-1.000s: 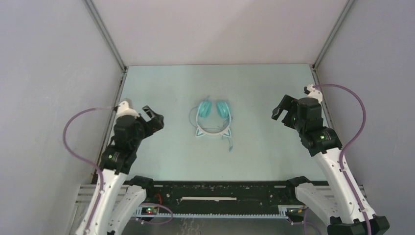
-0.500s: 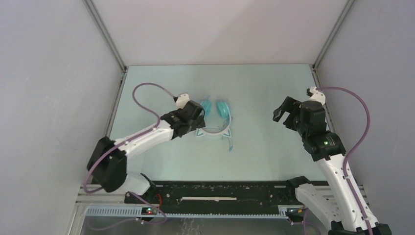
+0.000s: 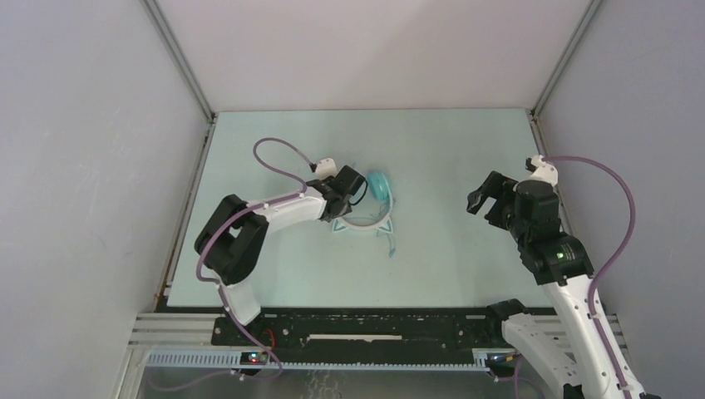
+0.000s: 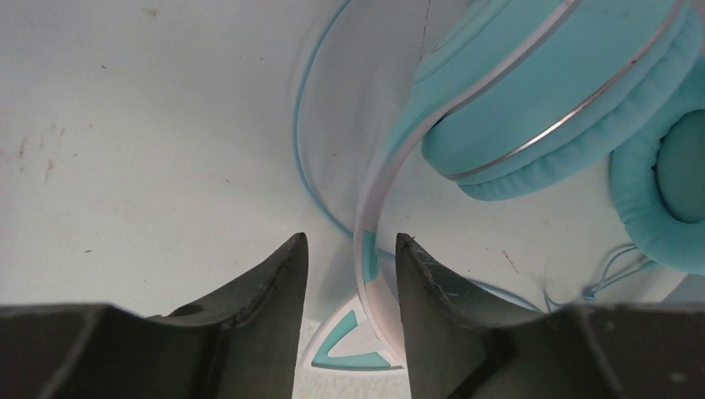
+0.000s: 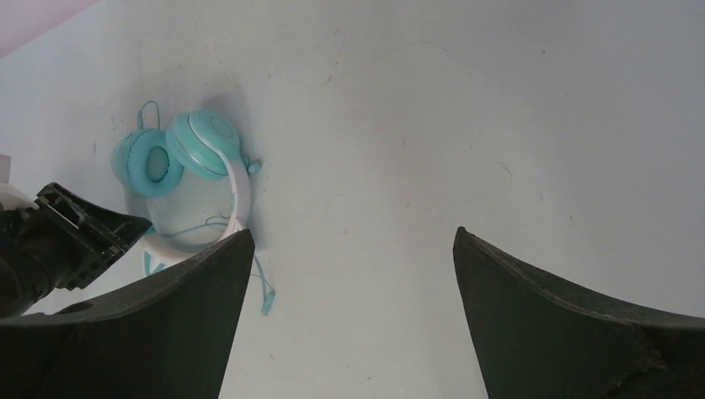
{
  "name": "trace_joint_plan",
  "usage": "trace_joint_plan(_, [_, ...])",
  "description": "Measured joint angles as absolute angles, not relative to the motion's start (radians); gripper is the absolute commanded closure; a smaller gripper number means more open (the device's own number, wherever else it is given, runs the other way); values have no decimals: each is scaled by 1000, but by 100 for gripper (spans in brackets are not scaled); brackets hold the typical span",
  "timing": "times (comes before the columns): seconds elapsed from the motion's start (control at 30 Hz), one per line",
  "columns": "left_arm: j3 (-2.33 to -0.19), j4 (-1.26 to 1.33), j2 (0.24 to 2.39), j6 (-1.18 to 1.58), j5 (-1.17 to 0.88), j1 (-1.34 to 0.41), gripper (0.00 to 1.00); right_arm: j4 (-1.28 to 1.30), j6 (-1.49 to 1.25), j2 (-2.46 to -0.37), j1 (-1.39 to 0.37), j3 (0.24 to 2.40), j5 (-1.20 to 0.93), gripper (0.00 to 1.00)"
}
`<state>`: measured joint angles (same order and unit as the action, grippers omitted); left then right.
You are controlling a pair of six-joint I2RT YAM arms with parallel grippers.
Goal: Wrap the headphones
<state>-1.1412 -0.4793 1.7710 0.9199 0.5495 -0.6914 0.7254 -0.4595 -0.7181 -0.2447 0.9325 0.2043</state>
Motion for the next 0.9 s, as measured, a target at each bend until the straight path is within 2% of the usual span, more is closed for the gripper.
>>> trace_joint_plan(0.17, [-1141, -473, 1794, 935, 548, -691, 73, 738, -459, -701, -245, 928, 205, 0])
trace_joint_plan(0.33, [-1141, -447, 1809, 906, 547, -691, 78, 738, -460, -700, -245, 928, 202, 0])
trace_joint_plan(0.5, [-1141, -418, 1807, 810, 543, -679, 99, 738, -460, -693, -245, 928, 200, 0])
trace_joint_plan(0.7, [-1141, -433, 1726, 622, 504, -652, 100, 739, -460, -677, -245, 928, 200, 0])
trace_joint_plan(0.9, [-1141, -597, 1498, 368, 448, -648, 100, 740, -460, -675, -245, 925, 197, 0])
